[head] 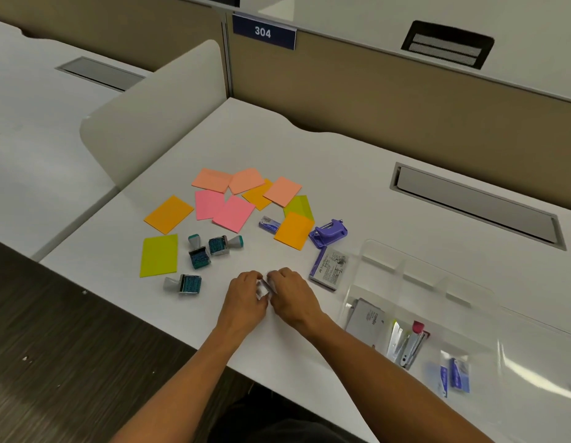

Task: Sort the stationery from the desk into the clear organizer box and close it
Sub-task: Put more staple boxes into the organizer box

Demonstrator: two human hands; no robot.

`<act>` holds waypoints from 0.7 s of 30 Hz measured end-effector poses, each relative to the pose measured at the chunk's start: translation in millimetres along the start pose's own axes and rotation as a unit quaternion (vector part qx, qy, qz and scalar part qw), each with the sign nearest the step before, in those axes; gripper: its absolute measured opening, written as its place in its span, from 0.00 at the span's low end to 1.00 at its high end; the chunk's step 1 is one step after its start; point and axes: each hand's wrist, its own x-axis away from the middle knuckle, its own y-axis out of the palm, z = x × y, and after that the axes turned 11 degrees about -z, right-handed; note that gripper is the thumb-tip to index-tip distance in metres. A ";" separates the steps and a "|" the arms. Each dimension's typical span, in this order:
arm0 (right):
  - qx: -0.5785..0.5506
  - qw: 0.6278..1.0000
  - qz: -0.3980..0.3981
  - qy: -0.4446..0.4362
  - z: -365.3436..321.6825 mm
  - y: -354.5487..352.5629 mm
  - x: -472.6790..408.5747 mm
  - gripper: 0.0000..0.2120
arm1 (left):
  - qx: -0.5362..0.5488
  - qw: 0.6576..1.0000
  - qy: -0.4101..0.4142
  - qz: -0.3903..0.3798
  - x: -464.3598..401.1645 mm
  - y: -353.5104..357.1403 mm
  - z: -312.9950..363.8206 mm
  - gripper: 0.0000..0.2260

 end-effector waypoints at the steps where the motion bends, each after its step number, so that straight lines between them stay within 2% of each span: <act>1: -0.017 1.000 0.000 0.007 0.3 -1.6 4.3 0.20 | 0.002 1.000 -0.001 0.001 2.8 0.2 2.0 0.20; 4: -0.095 0.995 -0.006 0.026 0.2 -10.3 18.1 0.28 | 0.017 1.000 -0.007 0.012 11.8 0.2 10.3 0.26; 8: -0.248 0.968 0.010 0.049 2.6 -27.7 36.3 0.30 | 0.026 0.999 0.019 0.029 23.1 3.1 26.7 0.30; 14: -0.315 0.948 0.019 0.046 10.9 -44.4 61.8 0.26 | 0.038 0.993 0.087 0.072 34.9 9.0 60.1 0.26; 21: -0.382 0.923 0.007 0.043 50.6 -71.3 107.0 0.26 | 0.035 0.984 0.168 0.050 38.3 28.3 96.2 0.22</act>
